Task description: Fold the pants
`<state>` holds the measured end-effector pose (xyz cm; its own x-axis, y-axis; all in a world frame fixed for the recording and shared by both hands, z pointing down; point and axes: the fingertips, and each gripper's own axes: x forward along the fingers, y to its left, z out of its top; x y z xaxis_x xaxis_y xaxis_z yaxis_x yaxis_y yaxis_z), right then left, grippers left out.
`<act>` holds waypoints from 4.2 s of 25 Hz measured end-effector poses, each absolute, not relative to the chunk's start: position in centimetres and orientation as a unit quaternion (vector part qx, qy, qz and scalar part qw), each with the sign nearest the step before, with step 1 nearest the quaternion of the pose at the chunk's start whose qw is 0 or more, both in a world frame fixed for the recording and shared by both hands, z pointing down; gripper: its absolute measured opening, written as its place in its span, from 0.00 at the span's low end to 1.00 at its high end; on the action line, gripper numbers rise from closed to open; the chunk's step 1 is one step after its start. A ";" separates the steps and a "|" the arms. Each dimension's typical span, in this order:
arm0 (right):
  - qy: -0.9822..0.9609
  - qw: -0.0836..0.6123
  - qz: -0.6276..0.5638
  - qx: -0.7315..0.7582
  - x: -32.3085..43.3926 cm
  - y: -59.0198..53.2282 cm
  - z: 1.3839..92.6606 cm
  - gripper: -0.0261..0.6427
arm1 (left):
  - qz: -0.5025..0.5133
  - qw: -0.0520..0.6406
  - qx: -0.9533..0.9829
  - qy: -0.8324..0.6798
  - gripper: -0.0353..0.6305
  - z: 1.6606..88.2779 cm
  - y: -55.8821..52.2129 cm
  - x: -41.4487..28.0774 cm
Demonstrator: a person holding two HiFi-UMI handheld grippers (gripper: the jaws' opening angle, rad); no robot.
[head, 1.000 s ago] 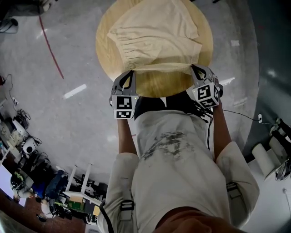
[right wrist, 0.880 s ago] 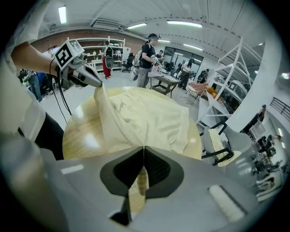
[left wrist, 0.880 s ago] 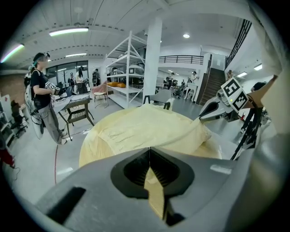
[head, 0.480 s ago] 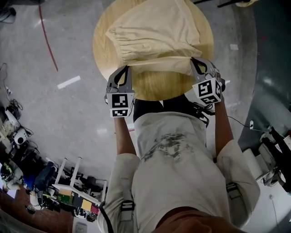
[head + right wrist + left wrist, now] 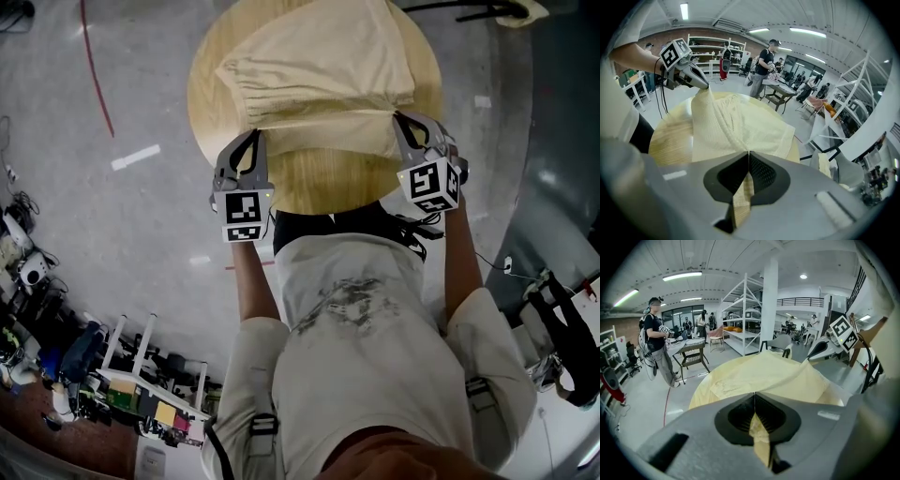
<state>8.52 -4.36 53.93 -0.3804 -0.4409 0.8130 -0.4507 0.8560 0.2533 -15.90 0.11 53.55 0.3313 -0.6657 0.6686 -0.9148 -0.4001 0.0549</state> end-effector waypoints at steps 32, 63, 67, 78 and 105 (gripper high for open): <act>-0.843 0.478 -0.080 0.234 4.7 -17.0 52.7 0.06 | 0.277 0.221 0.750 -0.558 0.07 53.9 -7.1 -18.3; -0.844 0.474 -0.137 0.210 0.7 -25.9 55.4 0.06 | 0.287 0.211 0.719 -0.597 0.07 56.5 -13.3 -21.3; -0.843 0.475 -0.138 0.210 0.7 -26.4 56.3 0.06 | 0.295 0.206 0.716 -0.599 0.07 57.3 -13.9 -21.4; -0.839 0.471 -0.155 0.224 0.1 -26.6 56.6 0.11 | 0.303 0.197 0.673 -0.646 0.09 57.6 -14.4 -22.0; -0.885 0.351 -0.111 0.286 4.3 -19.0 45.8 0.08 | 0.234 0.132 0.690 -0.672 0.06 46.4 -9.4 -14.5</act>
